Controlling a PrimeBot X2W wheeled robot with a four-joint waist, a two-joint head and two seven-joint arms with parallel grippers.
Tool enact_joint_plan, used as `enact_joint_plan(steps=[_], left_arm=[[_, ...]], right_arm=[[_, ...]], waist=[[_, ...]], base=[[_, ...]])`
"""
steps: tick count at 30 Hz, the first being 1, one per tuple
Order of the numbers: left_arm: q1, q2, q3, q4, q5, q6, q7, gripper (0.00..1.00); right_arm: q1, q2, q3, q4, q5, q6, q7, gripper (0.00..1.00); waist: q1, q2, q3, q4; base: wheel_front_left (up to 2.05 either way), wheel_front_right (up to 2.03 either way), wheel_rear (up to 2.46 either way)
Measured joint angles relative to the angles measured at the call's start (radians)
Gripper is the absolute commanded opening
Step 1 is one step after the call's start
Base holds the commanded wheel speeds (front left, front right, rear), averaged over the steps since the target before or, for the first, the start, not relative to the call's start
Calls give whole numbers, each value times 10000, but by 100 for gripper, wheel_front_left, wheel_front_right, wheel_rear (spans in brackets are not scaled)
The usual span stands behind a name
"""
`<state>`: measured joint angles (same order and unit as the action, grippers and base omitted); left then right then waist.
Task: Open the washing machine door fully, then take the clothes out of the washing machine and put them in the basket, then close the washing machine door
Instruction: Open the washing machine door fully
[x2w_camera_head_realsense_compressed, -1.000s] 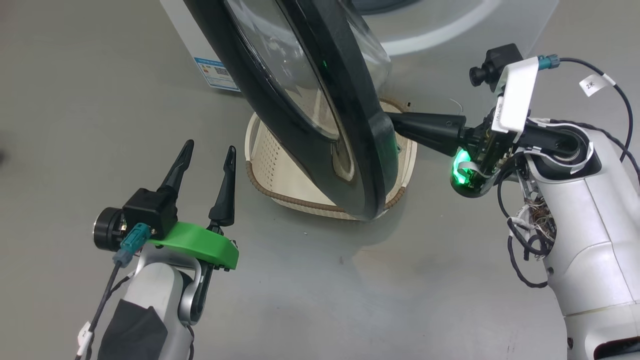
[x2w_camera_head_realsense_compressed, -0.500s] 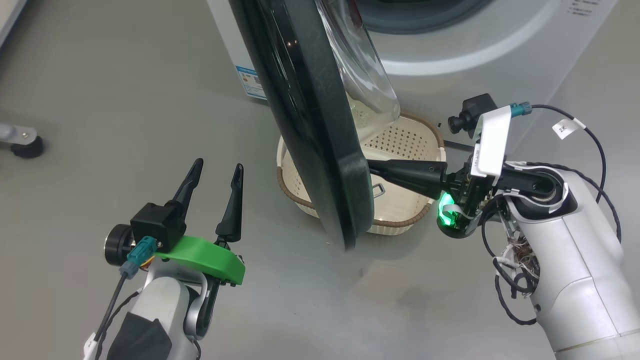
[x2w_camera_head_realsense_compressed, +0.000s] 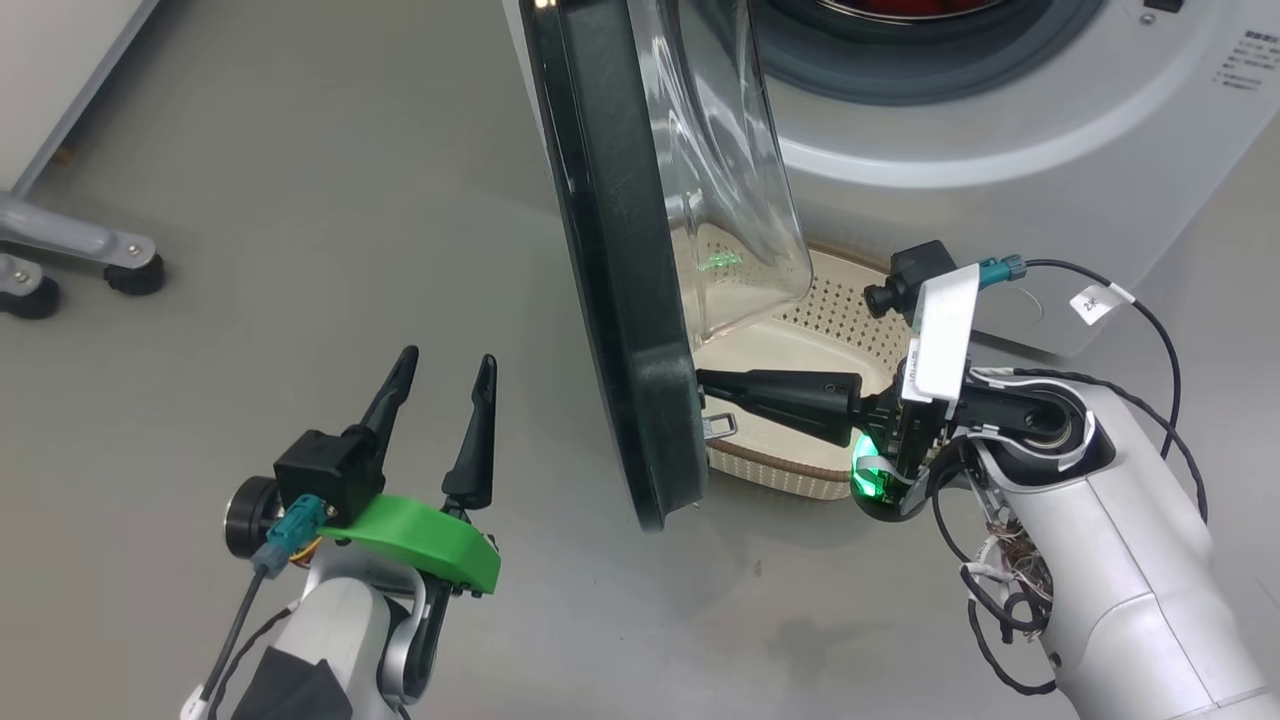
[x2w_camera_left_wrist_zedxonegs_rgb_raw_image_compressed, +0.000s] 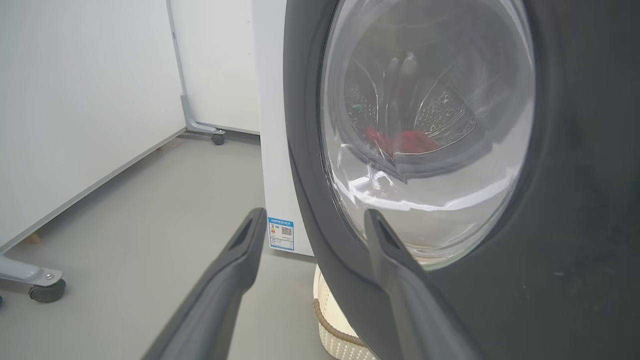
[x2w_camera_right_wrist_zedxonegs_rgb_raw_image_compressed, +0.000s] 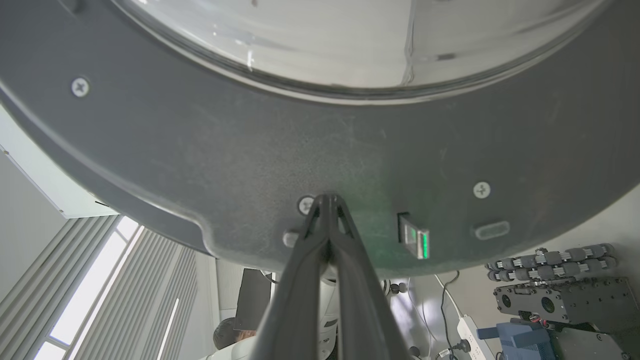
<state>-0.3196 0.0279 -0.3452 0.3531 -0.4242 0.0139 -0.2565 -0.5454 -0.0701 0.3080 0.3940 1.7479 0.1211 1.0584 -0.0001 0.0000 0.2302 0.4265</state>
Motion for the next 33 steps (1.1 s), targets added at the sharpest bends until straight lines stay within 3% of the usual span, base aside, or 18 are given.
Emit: enact_joint_plan(steps=[13,18,25,27,28,33], left_arm=[[200,4,-119,-25,-173,180,0,100],[329,4,-121,-48,-173,263,0,100],[334,6,-35,-61,-171,339,0,100],[335,6,-29,-63,-171,339,0,100],[338,4,8,-61,-167,341,0,100],[375,6,213,-59,-153,418,0,100]], right_arm=[[135,21,884,-226,569,0,-729,0],[483,58,512,-232,865,0,-1450,0],[945,69,-752,-663,1066,0,-2602,2],[1122,73,-1152,-884,963,2,-3020,76],[1218,73,-1266,-965,876,2,-3131,100],[1840,-27,-1898,-1273,219,2,-4138,100]], waist=[[0,0,-172,312],[0,0,-198,287],[0,0,-241,140],[0,0,-268,85],[0,0,-284,61],[0,0,-403,-85]], base=[[0,0,0],[0,0,0],[0,0,0],[0,0,0],[0,0,0],[0,0,0]])
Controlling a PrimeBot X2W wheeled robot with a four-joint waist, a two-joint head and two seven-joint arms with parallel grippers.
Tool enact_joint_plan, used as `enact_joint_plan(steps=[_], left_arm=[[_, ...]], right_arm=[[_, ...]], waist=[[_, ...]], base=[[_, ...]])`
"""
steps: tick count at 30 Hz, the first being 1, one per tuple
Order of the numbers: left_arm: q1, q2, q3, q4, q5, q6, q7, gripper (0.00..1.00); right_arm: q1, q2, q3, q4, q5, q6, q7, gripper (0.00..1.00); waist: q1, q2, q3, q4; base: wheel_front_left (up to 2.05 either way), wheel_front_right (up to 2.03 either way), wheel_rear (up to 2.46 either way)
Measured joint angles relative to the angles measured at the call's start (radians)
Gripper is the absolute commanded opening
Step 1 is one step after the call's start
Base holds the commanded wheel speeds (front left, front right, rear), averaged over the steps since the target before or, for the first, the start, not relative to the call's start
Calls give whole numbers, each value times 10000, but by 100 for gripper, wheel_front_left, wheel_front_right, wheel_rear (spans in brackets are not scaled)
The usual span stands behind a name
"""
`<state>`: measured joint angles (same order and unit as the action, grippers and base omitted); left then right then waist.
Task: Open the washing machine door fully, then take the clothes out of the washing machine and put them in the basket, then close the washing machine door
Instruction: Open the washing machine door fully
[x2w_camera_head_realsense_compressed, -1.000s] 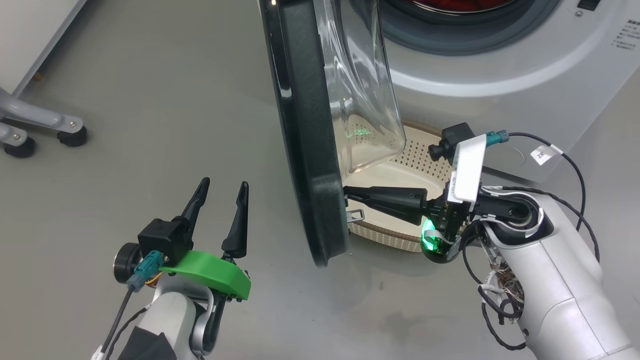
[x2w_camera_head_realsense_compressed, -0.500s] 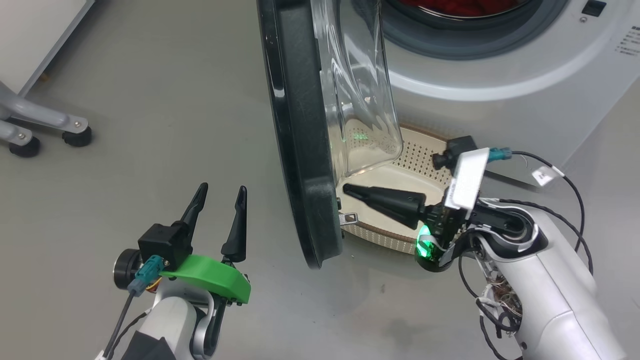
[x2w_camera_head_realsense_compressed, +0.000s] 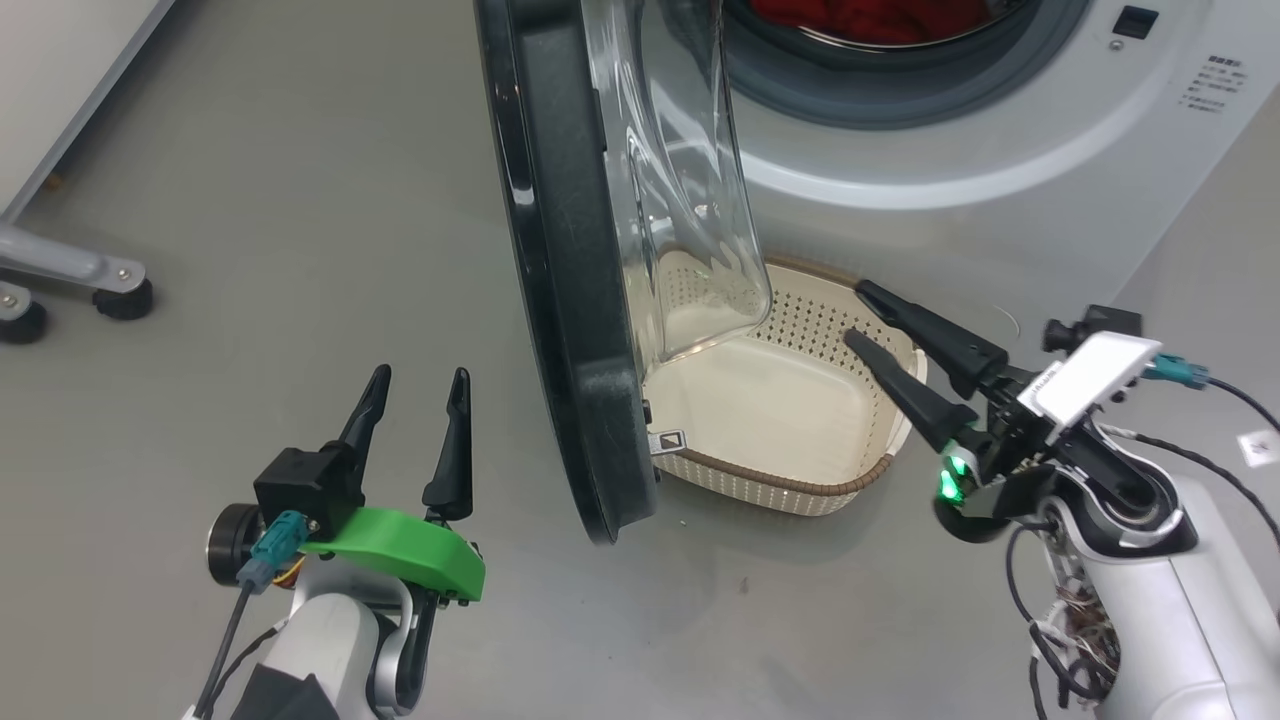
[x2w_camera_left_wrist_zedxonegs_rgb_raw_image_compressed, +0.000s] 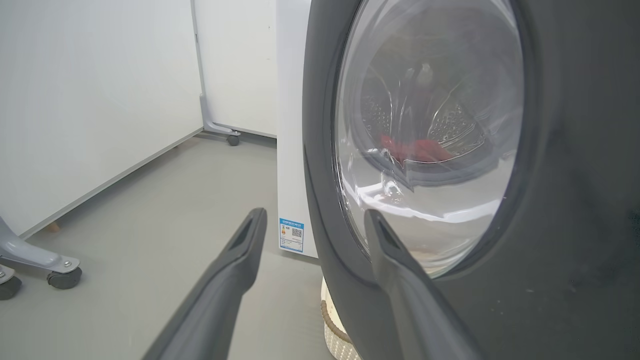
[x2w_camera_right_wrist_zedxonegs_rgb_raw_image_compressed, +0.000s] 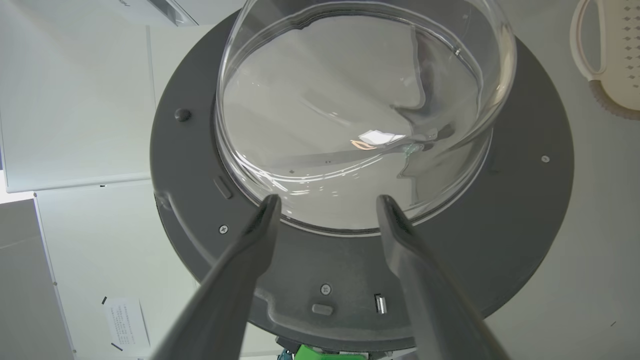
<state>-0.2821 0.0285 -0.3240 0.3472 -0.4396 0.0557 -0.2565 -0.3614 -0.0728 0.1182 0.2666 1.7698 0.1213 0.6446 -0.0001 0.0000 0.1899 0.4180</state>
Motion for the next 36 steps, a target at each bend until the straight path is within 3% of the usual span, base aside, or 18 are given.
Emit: enact_joint_plan(steps=[16,29,36], left_arm=[[275,31,251,73,222,21,0,100],[374,48,290,105,290,19,0,100],[374,48,322,167,291,19,0,100]], right_arm=[[1741,-961,-583,-922,-4424,0,-4054,100],[1893,-2297,410,-1603,-9582,4,-7758,100],[1892,-2460,917,-1350,-11639,-38,-9123,100]], waist=[[0,0,-385,-510],[0,0,-499,-746],[0,0,-572,-788]], base=[[0,0,0],[0,0,0],[0,0,0]])
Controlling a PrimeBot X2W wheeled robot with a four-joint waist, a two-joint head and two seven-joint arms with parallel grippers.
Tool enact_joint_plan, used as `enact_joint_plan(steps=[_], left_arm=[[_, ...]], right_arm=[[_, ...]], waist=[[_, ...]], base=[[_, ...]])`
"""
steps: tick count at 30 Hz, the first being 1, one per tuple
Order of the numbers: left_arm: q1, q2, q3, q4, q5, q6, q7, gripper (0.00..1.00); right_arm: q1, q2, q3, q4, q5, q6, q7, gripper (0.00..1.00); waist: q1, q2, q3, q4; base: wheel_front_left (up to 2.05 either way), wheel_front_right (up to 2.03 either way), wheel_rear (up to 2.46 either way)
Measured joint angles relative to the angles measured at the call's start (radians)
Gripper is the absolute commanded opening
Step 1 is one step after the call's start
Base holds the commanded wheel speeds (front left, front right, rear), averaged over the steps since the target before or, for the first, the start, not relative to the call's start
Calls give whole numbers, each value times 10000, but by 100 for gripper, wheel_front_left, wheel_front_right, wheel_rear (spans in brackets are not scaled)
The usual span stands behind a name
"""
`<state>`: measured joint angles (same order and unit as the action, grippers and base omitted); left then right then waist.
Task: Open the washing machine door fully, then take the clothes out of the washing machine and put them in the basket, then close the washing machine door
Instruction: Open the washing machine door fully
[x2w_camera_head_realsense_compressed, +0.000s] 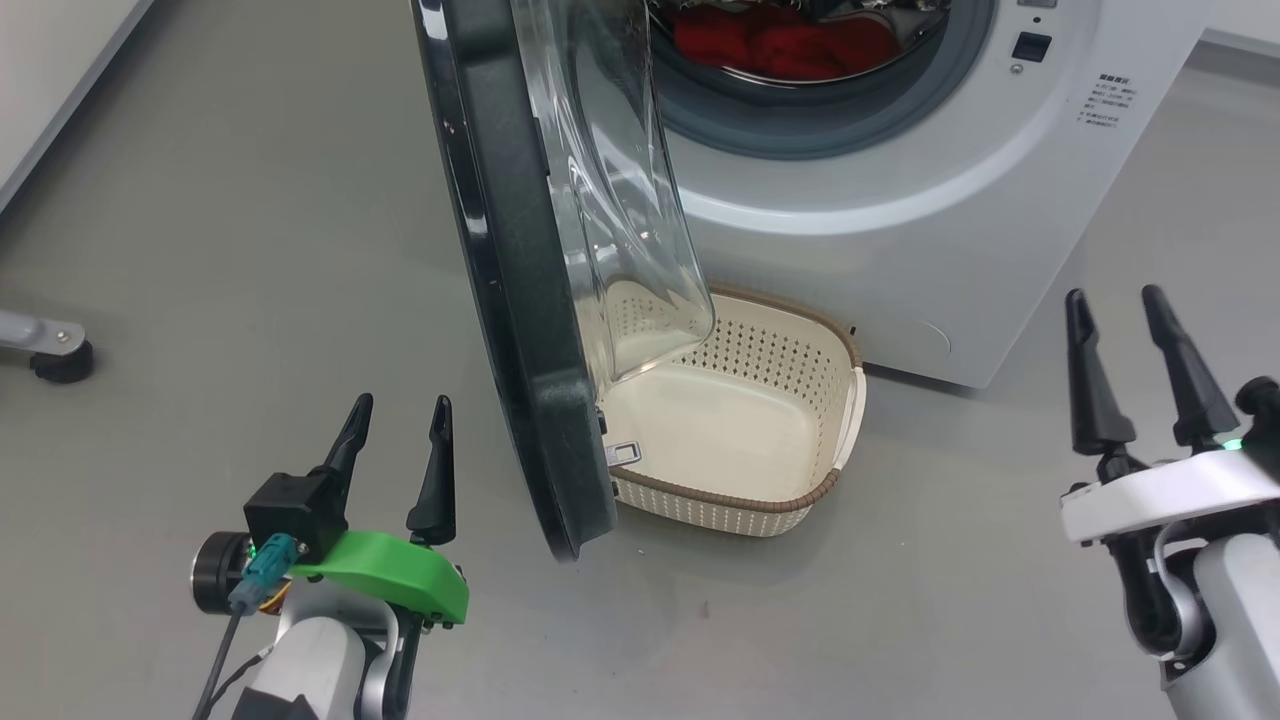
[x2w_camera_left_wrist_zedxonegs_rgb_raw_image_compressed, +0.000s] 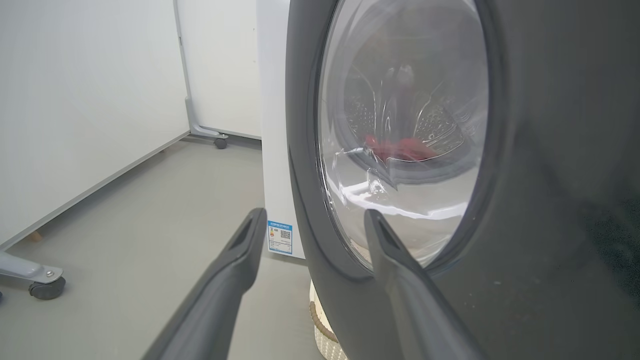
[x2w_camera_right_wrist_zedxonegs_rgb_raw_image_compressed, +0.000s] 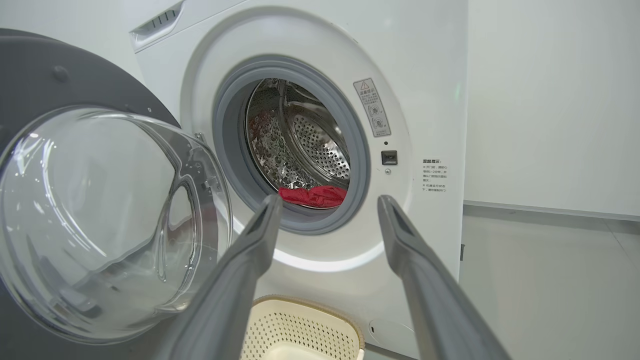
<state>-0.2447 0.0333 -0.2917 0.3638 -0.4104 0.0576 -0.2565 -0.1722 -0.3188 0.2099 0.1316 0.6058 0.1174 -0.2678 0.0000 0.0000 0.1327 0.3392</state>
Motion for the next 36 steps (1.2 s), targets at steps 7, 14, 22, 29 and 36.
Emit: enact_joint_plan(steps=[7,14,22,29,36], left_arm=[[2,0,21,69,0,-4,0,100],[8,0,33,107,6,-10,0,100],[50,0,42,180,10,-10,0,100],[171,0,40,219,13,-12,0,100],[191,0,48,280,13,-12,0,100]], right_arm=[[253,201,422,573,-882,-514,82,100],[498,407,552,940,-1327,-690,82,100],[536,779,522,966,-1743,-867,82,100],[523,1011,314,825,-2021,-895,82,100],[537,1216,123,819,-2255,-894,82,100]], waist=[[0,0,-89,-21],[0,0,-136,-27],[0,0,-188,-47],[0,0,-203,-36],[0,0,-257,9]], base=[[0,0,0],[0,0,0],[0,0,0],[0,0,0],[0,0,0]])
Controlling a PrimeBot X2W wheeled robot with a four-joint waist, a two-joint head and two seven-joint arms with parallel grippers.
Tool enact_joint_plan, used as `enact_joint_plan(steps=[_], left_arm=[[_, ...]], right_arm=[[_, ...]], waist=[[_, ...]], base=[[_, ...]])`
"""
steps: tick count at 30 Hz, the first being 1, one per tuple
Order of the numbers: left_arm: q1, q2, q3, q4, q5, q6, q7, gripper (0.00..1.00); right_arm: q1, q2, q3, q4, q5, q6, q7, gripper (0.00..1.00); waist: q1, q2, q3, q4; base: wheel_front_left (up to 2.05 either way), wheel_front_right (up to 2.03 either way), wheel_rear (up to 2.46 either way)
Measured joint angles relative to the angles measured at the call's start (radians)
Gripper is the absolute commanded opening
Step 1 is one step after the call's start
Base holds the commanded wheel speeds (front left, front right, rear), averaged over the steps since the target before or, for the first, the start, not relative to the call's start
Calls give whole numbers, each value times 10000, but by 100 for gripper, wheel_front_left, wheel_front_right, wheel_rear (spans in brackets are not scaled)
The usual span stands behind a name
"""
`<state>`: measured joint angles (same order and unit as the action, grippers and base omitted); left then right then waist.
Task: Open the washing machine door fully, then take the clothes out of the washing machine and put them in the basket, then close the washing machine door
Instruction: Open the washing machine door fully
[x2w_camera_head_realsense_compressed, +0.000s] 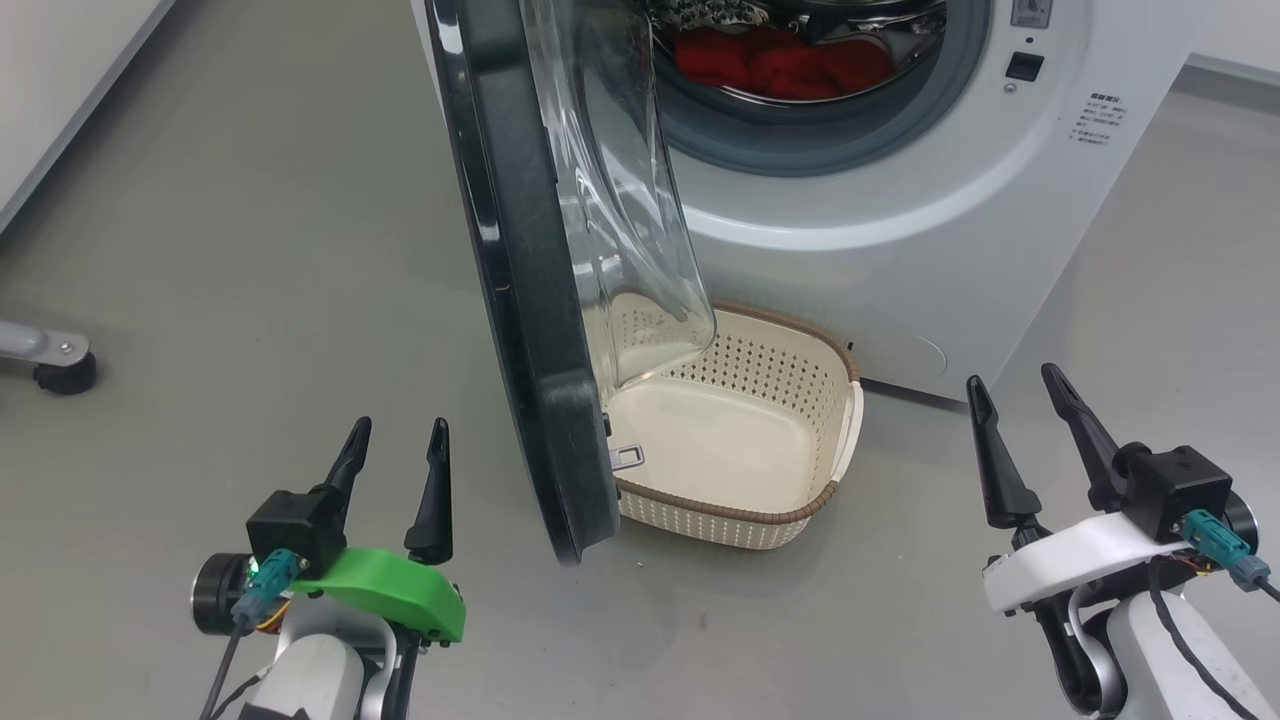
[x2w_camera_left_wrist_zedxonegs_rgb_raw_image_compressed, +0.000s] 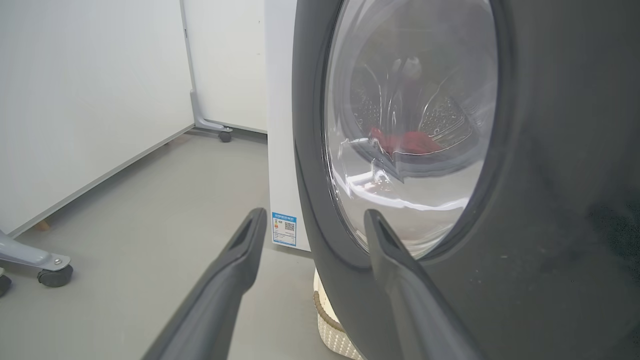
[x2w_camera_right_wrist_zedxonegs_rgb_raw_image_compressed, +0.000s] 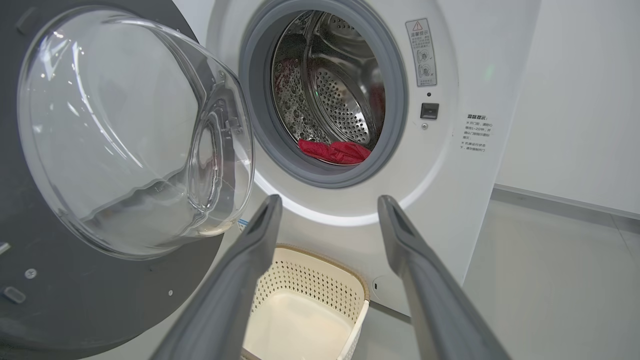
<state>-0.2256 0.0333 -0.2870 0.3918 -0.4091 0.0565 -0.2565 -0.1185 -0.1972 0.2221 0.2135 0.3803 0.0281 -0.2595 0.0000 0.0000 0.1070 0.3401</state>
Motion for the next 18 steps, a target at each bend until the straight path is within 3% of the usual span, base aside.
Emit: enact_joint_plan(steps=[4,5,6,18], left_arm=[[5,0,-8,42,0,-8,0,100],[7,0,-15,59,0,-13,0,56],[7,0,-25,71,0,-13,0,0],[6,0,35,-82,48,-13,0,0]], right_arm=[[43,86,-140,0,-61,2,0,100],[58,92,-163,0,-81,2,0,100],[58,96,-188,0,-111,2,0,100],[133,159,-334,59,-443,138,0,100]], waist=[[0,0,-28,24],[0,0,-33,31],[0,0,-37,39],[0,0,-73,115]], base=[[0,0,0],[0,0,0],[0,0,0],[0,0,0]])
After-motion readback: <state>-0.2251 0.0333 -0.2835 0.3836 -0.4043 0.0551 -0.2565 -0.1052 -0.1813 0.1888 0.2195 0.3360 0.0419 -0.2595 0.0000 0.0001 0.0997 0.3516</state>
